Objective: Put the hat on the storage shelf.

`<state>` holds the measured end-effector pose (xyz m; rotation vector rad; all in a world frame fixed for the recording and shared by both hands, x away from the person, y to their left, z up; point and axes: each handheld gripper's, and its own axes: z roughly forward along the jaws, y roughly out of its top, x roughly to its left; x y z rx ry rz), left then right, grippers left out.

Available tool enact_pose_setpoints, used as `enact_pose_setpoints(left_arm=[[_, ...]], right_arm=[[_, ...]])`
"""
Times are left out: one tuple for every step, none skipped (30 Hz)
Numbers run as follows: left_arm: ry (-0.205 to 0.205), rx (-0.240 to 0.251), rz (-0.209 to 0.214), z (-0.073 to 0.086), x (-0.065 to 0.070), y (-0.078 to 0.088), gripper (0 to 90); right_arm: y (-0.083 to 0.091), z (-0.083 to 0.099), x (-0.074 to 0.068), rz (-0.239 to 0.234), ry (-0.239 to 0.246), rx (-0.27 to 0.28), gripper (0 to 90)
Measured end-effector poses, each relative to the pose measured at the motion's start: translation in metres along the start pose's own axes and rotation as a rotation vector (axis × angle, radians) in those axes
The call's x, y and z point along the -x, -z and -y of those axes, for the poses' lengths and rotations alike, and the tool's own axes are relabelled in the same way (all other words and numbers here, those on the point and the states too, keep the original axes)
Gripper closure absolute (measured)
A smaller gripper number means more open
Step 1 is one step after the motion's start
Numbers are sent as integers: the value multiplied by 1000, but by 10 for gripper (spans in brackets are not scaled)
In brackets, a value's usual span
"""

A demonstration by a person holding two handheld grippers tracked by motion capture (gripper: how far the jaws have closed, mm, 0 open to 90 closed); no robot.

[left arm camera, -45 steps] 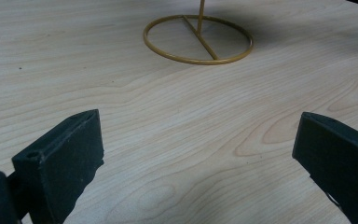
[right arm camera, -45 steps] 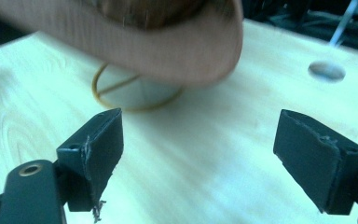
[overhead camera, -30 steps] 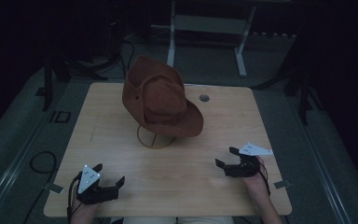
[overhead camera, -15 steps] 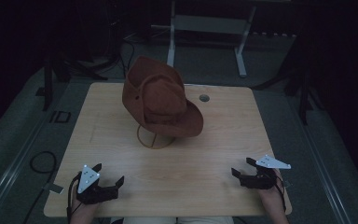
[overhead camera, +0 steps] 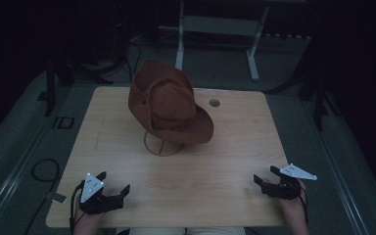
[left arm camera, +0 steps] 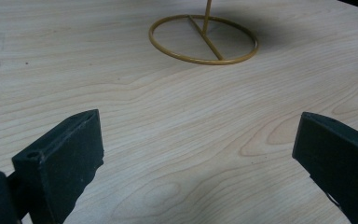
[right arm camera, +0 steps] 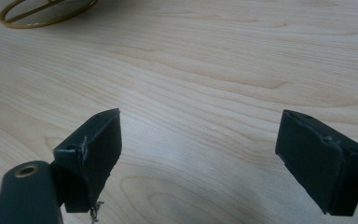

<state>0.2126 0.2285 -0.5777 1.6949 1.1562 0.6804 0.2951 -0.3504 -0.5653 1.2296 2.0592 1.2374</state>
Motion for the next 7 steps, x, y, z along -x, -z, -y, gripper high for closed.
enact_pose_setpoints(left_arm=[[2, 0, 2, 0, 0, 0, 25], [1, 0, 1, 0, 0, 0, 25], [-1, 1, 0, 0, 0, 0, 25], [1, 2, 2, 0, 0, 0, 26], [-1, 0, 2, 0, 0, 0, 25], [-2, -1, 1, 0, 0, 0, 25], [0, 2, 2, 0, 0, 0, 25]], right_arm=[[0, 0, 0, 0, 3, -2, 143], [0, 0, 0, -1, 8, -1, 143], [-1, 1, 0, -3, 13, -3, 143], [-1, 1, -1, -3, 15, -5, 143], [-1, 1, -1, -3, 19, -7, 143], [-2, 1, -2, -2, 21, -11, 144], [-2, 1, -2, 0, 28, -13, 144]])
